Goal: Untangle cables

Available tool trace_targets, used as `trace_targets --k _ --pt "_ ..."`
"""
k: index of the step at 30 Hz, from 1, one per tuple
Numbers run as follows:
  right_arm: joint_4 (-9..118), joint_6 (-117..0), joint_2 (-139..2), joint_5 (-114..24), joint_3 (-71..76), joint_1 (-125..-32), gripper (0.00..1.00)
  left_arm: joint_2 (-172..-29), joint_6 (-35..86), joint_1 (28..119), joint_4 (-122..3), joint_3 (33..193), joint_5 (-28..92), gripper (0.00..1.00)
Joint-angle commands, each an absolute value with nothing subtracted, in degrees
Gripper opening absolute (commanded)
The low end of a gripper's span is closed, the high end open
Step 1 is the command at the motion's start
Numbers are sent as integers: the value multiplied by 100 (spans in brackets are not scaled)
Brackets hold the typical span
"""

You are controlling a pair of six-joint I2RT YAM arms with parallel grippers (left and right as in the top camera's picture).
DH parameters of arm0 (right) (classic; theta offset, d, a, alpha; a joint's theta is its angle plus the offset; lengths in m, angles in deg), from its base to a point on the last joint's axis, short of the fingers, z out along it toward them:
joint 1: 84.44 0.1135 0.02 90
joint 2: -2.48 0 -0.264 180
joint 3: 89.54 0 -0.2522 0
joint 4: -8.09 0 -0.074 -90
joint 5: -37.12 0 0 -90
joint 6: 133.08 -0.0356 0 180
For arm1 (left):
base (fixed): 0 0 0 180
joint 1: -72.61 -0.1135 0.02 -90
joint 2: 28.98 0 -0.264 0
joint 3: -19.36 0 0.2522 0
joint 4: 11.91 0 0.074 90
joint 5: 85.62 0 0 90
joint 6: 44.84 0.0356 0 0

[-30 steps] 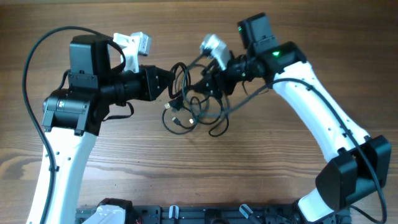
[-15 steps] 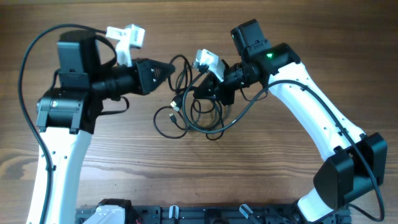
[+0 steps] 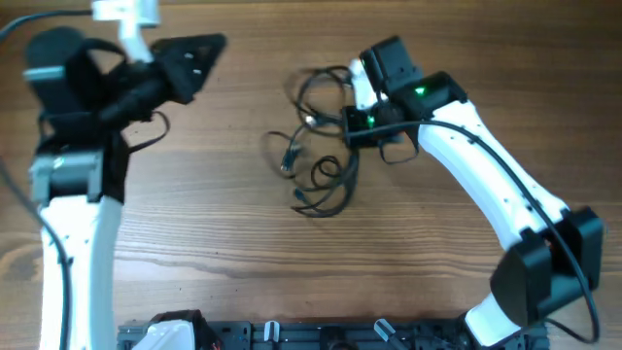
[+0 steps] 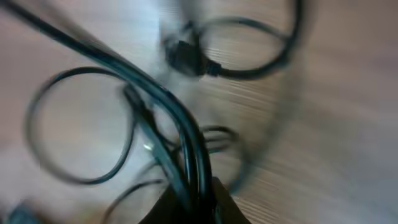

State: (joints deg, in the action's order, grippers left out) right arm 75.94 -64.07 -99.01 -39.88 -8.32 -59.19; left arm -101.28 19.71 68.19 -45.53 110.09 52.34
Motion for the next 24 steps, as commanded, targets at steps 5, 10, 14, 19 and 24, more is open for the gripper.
trace_targets --k 5,10,14,19,24 --pt "7548 -6881 -10019 -4823 -740 -5943 18 -10049 1798 7007 -6684 11103 3269 4" --pt "7618 -5804 -9903 -3269 -943 -5945 39 -10519 1953 7424 -7622 11103 3256 4" --pt "7725 -5922 -9451 -3226 -1354 -6011 100 -10912 2421 7778 -7633 11103 3263 4" --pt "7841 -6761 -9048 -3912 -1603 -6568 99 -11258 3038 8298 -7569 11103 3324 4" --pt "8011 -6436 -9090 -3886 -1581 -7057 99 -11732 3737 8967 -7279 11103 3322 4"
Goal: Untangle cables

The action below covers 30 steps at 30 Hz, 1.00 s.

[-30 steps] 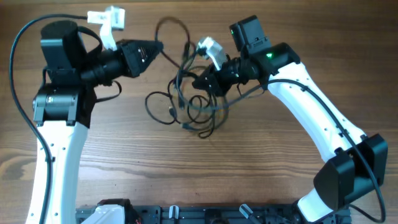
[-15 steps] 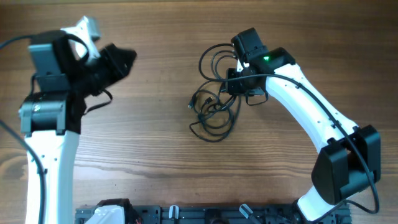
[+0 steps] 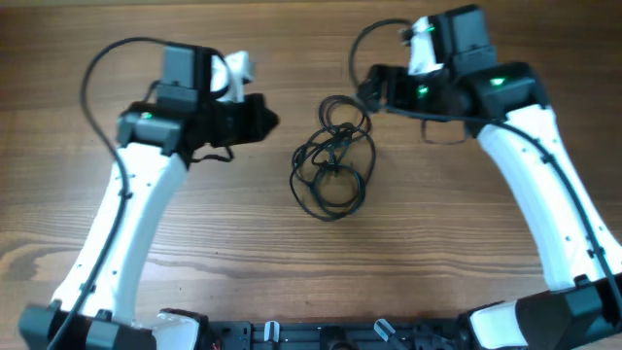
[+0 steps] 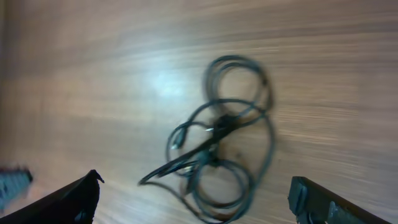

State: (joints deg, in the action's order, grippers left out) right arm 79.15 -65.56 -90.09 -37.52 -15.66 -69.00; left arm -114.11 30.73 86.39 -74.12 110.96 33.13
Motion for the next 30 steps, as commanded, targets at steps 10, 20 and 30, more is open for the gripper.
trace_targets --k 10,20,30 --pt "8151 -5817 -9094 -3888 -1581 -7079 99 -12945 4747 9238 -7010 11103 3984 4" --pt "8167 -5808 -9094 -3886 -1581 -7079 99 -13612 5549 9238 -7147 11100 4314 4" --pt "8193 -5802 -9094 -3886 -1581 -7079 99 -13563 5549 9035 -7132 11146 4299 63"
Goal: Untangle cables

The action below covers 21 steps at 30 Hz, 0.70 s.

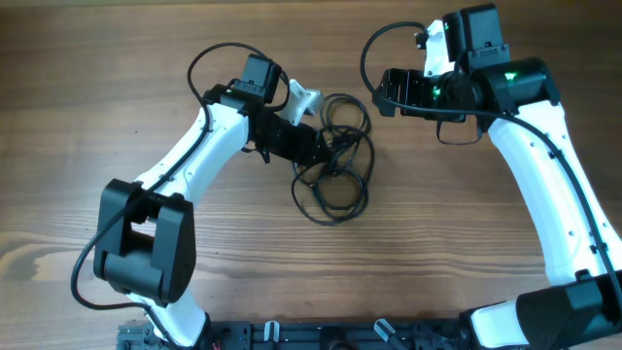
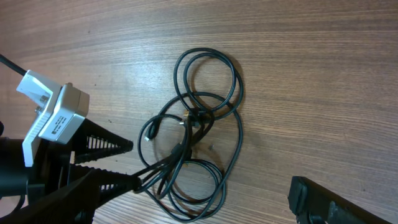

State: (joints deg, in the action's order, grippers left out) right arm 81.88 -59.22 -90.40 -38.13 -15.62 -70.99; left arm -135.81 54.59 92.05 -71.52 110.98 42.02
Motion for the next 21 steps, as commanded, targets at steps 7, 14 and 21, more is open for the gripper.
trace_targets --k 7,14,21 --pt "8193 -5802 -9094 -3888 -1581 -7079 100 -13557 6159 9354 -7311 11135 4694 54" --pt "8237 -5804 -9094 -3886 -1581 -7079 99 -13773 6098 9876 -7237 11081 3820 21" --pt "8186 -5786 -9094 -3584 -1581 -7079 99 -13526 5156 9551 -7117 11393 3848 4"
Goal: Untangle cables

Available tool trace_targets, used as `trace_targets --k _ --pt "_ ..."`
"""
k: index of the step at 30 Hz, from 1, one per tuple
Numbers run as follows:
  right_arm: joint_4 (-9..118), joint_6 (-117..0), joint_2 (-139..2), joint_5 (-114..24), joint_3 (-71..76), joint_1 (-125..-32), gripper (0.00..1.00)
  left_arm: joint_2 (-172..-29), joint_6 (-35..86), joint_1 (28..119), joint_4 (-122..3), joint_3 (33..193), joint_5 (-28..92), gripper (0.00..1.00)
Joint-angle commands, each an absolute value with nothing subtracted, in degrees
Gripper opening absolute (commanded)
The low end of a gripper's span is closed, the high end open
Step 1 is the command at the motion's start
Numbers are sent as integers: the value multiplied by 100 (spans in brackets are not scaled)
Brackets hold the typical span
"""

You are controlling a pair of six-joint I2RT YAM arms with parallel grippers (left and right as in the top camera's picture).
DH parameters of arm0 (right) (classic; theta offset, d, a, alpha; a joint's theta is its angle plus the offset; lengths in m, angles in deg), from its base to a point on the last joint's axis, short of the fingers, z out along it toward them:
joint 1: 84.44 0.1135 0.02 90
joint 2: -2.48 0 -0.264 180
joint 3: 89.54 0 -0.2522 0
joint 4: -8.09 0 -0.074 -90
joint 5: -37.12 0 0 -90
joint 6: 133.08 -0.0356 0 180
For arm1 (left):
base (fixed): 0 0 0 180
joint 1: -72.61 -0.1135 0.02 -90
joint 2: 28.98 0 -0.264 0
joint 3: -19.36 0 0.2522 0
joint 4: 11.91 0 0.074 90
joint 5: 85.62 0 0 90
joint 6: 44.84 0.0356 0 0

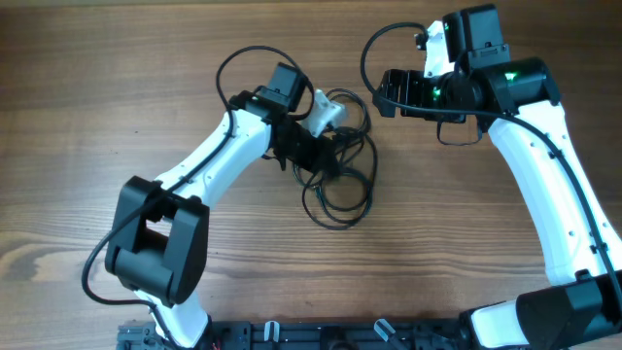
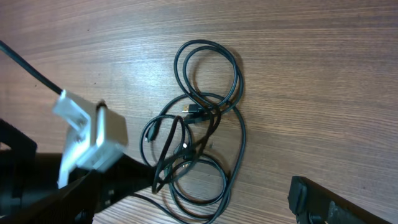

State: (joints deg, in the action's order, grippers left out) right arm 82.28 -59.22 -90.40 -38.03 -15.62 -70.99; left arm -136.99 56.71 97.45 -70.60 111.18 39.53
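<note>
A tangle of thin black cables [image 1: 340, 165] lies on the wooden table at centre; in the right wrist view the cables [image 2: 205, 118] show several overlapping loops and small plugs. My left gripper [image 1: 326, 154] reaches into the tangle's left side and looks shut on a few cable strands, which bend toward its black fingers [image 2: 134, 171]. My right gripper [image 1: 382, 92] hangs open above the table, right of the tangle and apart from it; one of its fingers [image 2: 317, 200] shows at the frame's lower right.
The left arm's white wrist camera [image 1: 327, 110] sits over the tangle's upper left. The left arm's own black lead [image 1: 243, 58] arcs above its forearm. A black rail [image 1: 321, 335] runs along the table's [image 1: 146, 224] front edge.
My left gripper has moved a little right, further into the tangle, and its fingers have closed on some strands. The lower loops have shifted slightly right. The right arm has not moved.
My right gripper was first down in the tangle with cable at its fingers while the left arm was far left. Then the right gripper stood open above the cables and the left had come nearer. The left then reached the tangle, and now grips strands.
</note>
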Motion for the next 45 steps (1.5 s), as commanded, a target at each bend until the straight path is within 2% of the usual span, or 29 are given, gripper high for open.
trace_targets --k 1,4,9,14,18,22,27,33,37,40,45 --pt "8136 -5758 -9094 -3453 -1579 -7077 99 -13382 5059 9520 -7163 11494 3938 4" --pt "8011 -5657 -9094 -3212 -1579 -7005 100 -12906 4928 9520 -7193 11704 4253 4" --pt "7845 -5826 -9121 -3169 -1542 -6754 98 -11732 3735 9413 -6988 11789 4244 4" --pt "7638 -6130 -9365 -3000 -1542 -6561 84 -11120 3372 9269 -6966 11789 4222 4" --pt "7609 -6108 -9604 -2955 -1542 -6459 75 -11107 2869 9164 -7003 11789 3663 4" --pt "7585 -6101 -9842 -2963 -1542 -6419 64 -11105 2509 9013 -6833 11789 3680 4" --pt "7391 -6108 -10157 -3035 -1542 -6419 62 -10947 2338 8792 -6195 11789 4812 4" --pt "7148 -6127 -10655 -2985 -1542 -6415 61 -10517 657 8294 -5049 11789 5796 4" --pt "7048 -6127 -10832 -3011 -1542 -6421 64 -10340 -781 8130 -3919 11789 6076 4" --pt "6860 -6103 -10830 -2922 -1544 -6448 81 -10278 -1555 8095 -2794 11789 6076 4" --pt "6527 -5279 -10804 -1396 -1555 -6618 100 -10287 -1723 8095 -2636 11789 5848 4"
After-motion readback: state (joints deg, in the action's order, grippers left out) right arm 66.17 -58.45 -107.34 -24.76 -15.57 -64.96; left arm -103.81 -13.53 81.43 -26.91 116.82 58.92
